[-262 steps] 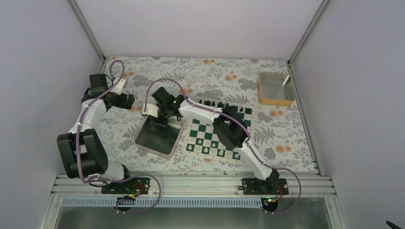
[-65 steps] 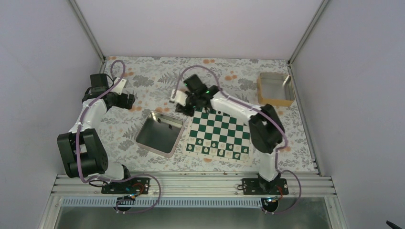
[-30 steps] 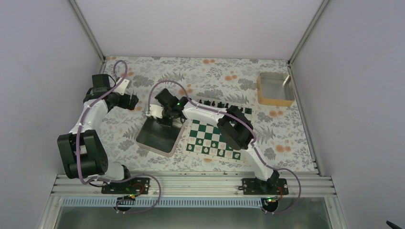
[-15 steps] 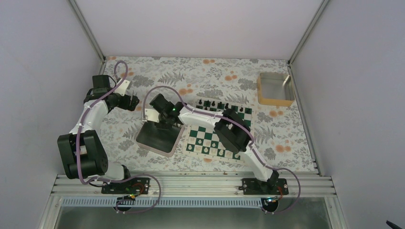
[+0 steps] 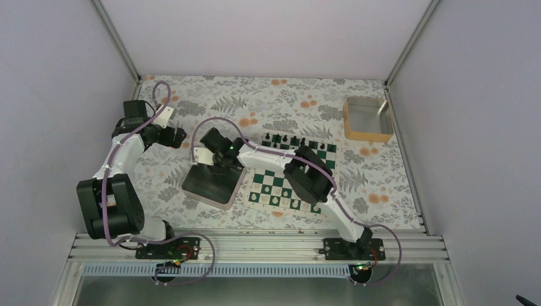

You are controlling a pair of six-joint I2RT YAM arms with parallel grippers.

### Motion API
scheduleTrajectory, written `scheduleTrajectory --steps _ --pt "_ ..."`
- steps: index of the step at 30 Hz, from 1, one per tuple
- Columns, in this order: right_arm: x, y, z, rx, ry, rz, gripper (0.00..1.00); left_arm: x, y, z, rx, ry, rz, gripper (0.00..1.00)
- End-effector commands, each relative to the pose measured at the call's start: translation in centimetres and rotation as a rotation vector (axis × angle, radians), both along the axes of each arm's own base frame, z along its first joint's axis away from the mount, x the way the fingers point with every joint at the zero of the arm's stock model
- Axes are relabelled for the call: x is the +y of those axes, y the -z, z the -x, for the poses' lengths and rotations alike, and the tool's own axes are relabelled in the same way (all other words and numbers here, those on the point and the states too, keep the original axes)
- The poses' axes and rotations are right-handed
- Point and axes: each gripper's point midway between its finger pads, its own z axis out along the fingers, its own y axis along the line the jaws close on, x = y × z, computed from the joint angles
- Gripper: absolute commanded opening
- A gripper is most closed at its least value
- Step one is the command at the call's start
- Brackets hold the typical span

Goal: Set up the chess pieces on the board
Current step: Pick up the chess piece from the storage box.

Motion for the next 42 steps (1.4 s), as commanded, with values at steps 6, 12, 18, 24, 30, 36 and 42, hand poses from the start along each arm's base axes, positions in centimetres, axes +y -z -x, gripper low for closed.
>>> scheduleTrajectory --steps 6,12,18,24,30,36,42 --pt "-0.1 -1.1 1.7 -0.037 -0.056 0.035 0.31 -0.4 -1.1 0.0 -0.041 0.020 -0.002 1.00" --pt "-1.3 -3.6 1.7 -0.079 -0.047 0.059 0.33 -0.3 -1.3 -0.1 -0.047 0.020 -0.005 1.00" --pt "-3.6 -4.2 2.7 -0.034 -0.035 0.093 0.34 -0.4 -1.4 0.1 -0.048 0.021 -0.006 1.00" --pt "-5.9 -4.3 2.2 0.000 0.003 0.093 0.38 -0.3 -1.5 0.0 -0.048 0.020 -0.005 1.00" --pt "-6.5 -4.1 2.2 0.053 0.004 0.089 0.38 -0.3 -1.5 0.0 -0.044 0.019 -0.006 1.00" --pt "-6.3 -3.2 2.0 0.058 -0.002 0.091 0.38 -0.2 -1.6 0.0 -0.047 0.013 -0.010 1.00" --pt "-6.0 -2.2 1.9 0.085 -0.012 0.101 0.38 -0.2 -1.3 0.0 -0.039 0.016 -0.009 1.00"
